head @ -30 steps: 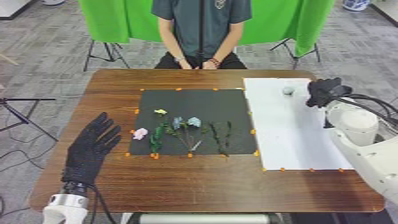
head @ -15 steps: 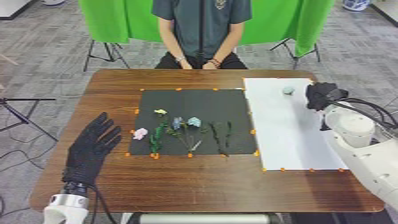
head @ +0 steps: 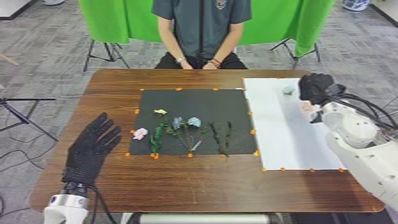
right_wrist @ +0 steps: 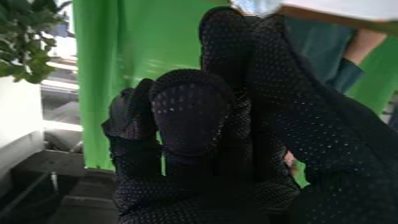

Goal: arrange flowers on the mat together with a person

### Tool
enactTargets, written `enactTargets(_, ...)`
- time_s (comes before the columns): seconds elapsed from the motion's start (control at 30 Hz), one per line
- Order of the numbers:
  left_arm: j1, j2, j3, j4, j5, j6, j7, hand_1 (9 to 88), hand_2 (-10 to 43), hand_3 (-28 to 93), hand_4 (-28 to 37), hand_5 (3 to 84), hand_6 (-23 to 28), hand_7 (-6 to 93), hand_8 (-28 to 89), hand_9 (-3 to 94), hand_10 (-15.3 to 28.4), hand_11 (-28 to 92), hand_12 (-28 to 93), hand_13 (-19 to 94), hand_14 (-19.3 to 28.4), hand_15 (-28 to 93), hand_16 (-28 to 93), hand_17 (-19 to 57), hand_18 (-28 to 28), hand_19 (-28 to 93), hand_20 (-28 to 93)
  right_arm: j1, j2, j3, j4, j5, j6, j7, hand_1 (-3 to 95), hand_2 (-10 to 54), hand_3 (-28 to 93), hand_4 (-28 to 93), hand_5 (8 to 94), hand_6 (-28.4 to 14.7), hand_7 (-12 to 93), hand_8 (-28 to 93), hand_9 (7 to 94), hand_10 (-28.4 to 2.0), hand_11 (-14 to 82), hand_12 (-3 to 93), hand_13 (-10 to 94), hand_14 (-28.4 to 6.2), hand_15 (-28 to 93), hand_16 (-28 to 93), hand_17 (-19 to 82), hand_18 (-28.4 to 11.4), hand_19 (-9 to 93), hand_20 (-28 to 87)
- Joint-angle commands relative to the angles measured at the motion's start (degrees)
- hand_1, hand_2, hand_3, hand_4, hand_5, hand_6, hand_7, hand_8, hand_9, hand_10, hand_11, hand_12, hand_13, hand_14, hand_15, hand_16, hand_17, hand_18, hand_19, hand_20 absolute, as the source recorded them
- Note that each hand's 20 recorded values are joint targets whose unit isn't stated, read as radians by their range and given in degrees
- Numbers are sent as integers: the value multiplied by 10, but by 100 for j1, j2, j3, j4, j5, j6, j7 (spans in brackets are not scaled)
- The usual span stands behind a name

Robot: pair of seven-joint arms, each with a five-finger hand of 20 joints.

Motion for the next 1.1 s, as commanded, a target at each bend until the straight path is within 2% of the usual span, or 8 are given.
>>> enactTargets(0.03,95,-54,-6,9,-6,24,-45,280,6,696,-234,285,27,219,-111,229,109,212,153,213,135,229,31,-96,205,421,114,-204,114,349,-326,-347,-766,157,536,-95,802,-283,740,15,443,25,890,-37,169,518,819,-23,653,287,380,-183,845,471)
enactTargets(0.17,102,-58,-19,13,-17,33,-58,280,6,695,-233,285,27,218,-111,229,109,212,154,213,135,228,31,-96,205,420,114,-318,181,471,-604,-747,-1818,582,481,-95,782,-282,616,25,445,-34,755,-45,148,444,709,-44,691,271,314,-178,811,486)
enactTargets(0.27,96,-51,-15,14,-21,44,-48,280,6,694,-233,286,27,217,-110,229,109,210,154,213,134,226,31,-96,205,420,114,-316,142,455,-566,-669,-2002,799,376,-95,837,-283,519,6,340,-168,580,-92,339,278,599,-66,738,243,271,-184,796,499)
enactTargets(0.37,66,-53,-2,26,-20,36,-54,279,5,696,-233,286,27,217,-110,229,110,209,154,213,134,226,32,-96,205,420,114,-301,104,435,-496,-598,-2085,871,350,-95,833,-283,501,-7,334,-168,552,-100,353,267,574,-72,744,238,257,-185,791,500)
enactTargets(0.6,75,-49,1,27,-19,25,-58,279,5,697,-233,286,27,215,-109,229,109,208,155,213,133,225,33,-96,204,419,115,-309,1,345,-323,-459,-1852,883,371,-95,803,-283,527,2,400,-171,617,-87,399,271,608,-62,730,226,272,-183,791,498)
enactTargets(0.73,66,-46,4,36,-33,44,-55,279,6,695,-234,285,27,215,-109,229,108,208,156,213,133,223,33,-96,204,420,115,-263,-82,225,-208,-467,-1605,842,419,-95,720,-283,553,12,431,-183,661,-67,360,347,643,-52,709,237,290,-180,797,493)
enactTargets(0.87,37,-49,14,44,-27,30,-71,279,6,695,-233,285,27,215,-109,229,109,208,156,213,133,224,34,-95,204,420,115,-294,-134,171,-106,-336,-1240,753,474,-95,650,-283,563,17,465,-14,716,-45,271,443,671,-44,695,247,305,-179,806,491)
enactTargets(1.1,44,-53,7,40,-25,31,-77,279,6,694,-232,286,27,215,-109,229,109,207,156,213,133,224,34,-95,204,419,115,-393,-135,107,-36,-297,-583,519,523,-95,758,-282,697,29,492,5,865,-34,202,514,763,-39,682,269,342,-186,843,493)
